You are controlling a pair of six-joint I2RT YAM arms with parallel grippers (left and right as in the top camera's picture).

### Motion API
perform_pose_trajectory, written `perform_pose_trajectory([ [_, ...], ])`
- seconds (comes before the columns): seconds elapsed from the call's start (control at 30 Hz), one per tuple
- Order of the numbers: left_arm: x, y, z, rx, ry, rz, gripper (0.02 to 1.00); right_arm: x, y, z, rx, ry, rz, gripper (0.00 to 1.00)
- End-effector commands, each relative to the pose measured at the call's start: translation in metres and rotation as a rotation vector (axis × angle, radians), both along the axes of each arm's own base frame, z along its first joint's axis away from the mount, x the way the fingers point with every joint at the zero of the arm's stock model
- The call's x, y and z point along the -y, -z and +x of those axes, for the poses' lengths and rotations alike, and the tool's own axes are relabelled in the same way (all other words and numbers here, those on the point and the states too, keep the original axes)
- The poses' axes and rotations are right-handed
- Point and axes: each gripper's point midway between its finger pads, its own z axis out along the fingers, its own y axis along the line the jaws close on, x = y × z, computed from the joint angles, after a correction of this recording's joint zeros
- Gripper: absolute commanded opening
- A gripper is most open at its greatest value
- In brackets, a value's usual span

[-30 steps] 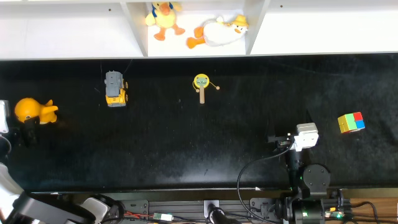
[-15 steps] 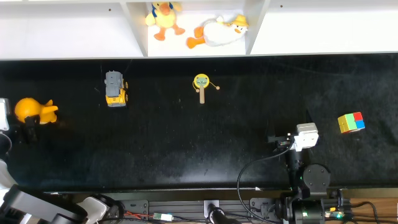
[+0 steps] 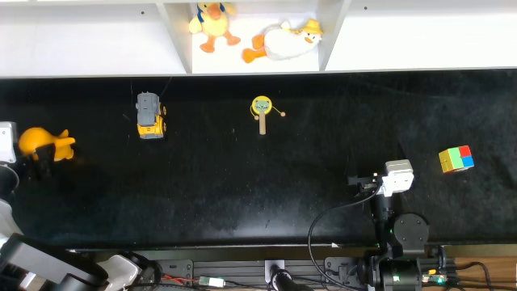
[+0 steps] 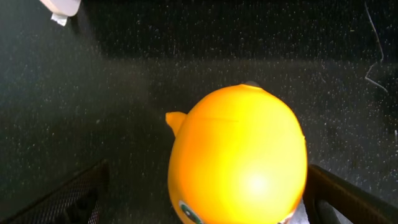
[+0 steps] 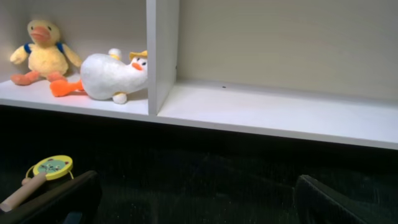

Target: Store Toys

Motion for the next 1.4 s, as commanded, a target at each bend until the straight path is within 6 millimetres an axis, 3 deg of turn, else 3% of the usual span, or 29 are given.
perform_pose_trajectory([
  [0.03, -0.003, -0.006, 0.006, 0.016, -0.007, -0.008, 0.961, 0.000, 0.003, 0.000, 0.001, 0.001, -0.003, 0.996],
  [0.23, -0.003, -0.004, 0.004, 0.004, -0.025, -0.016, 0.873, 0.000, 0.003, 0.000, 0.001, 0.001, -0.003, 0.993],
  [0.57, -0.001, -0.008, 0.004, 0.017, -0.023, -0.022, 0.312, 0.000, 0.003, 0.000, 0.001, 0.001, -0.003, 0.996],
  [0.7, 0.006, -0.022, 0.007, 0.054, -0.001, -0.012, 0.169, 0.000, 0.003, 0.000, 0.001, 0.001, -0.003, 0.996],
  [1.1, 0.039, -0.087, 0.022, 0.195, 0.005, 0.032, 0.121, 0.000, 0.003, 0.000, 0.001, 0.001, -0.003, 0.993],
  [1.4, 0.037, -0.125, 0.046, 0.345, -0.047, 0.032, 0.091, 0.000, 0.003, 0.000, 0.001, 0.001, -0.003, 0.996],
])
